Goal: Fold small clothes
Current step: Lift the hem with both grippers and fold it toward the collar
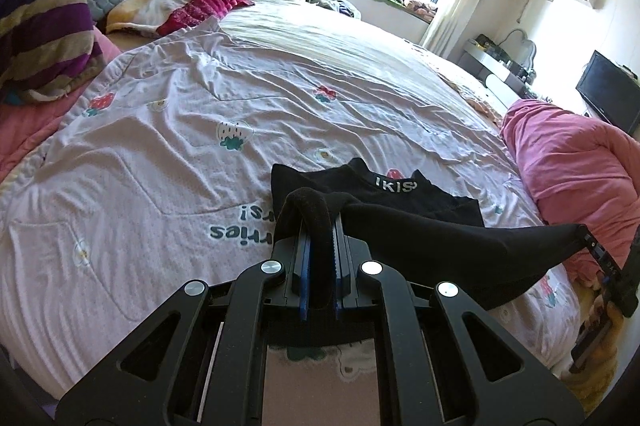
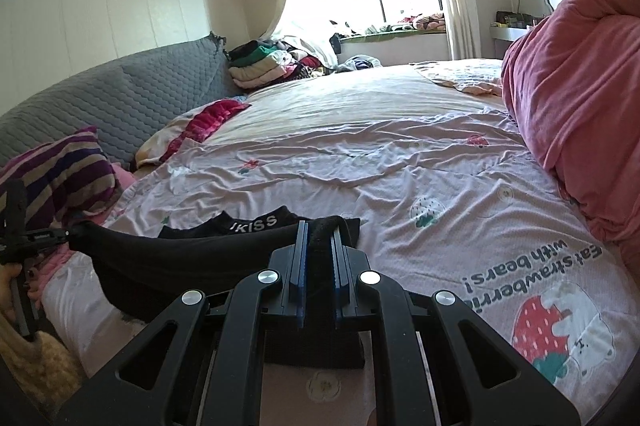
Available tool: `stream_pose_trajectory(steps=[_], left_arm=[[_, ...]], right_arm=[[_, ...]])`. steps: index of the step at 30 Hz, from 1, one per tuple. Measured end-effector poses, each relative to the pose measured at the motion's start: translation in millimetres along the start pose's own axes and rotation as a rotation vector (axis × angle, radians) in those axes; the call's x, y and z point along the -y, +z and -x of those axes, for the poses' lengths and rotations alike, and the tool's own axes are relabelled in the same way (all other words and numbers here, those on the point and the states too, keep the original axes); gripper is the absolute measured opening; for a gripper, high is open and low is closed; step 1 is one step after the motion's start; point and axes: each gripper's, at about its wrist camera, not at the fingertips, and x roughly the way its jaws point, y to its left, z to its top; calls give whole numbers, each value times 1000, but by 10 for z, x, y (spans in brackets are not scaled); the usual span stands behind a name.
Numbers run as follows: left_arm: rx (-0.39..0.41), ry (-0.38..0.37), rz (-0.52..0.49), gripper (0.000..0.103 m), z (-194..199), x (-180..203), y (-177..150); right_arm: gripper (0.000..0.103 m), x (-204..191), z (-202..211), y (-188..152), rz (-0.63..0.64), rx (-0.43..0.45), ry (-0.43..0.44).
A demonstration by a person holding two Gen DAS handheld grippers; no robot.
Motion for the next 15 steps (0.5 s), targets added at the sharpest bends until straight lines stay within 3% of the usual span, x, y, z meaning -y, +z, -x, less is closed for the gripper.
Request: stream_pose_trajectory(steps=[15], left_arm=[[-35, 52, 23, 3, -572, -167, 25]], right_arm=[[9, 100, -683, -19, 9, -72, -37]])
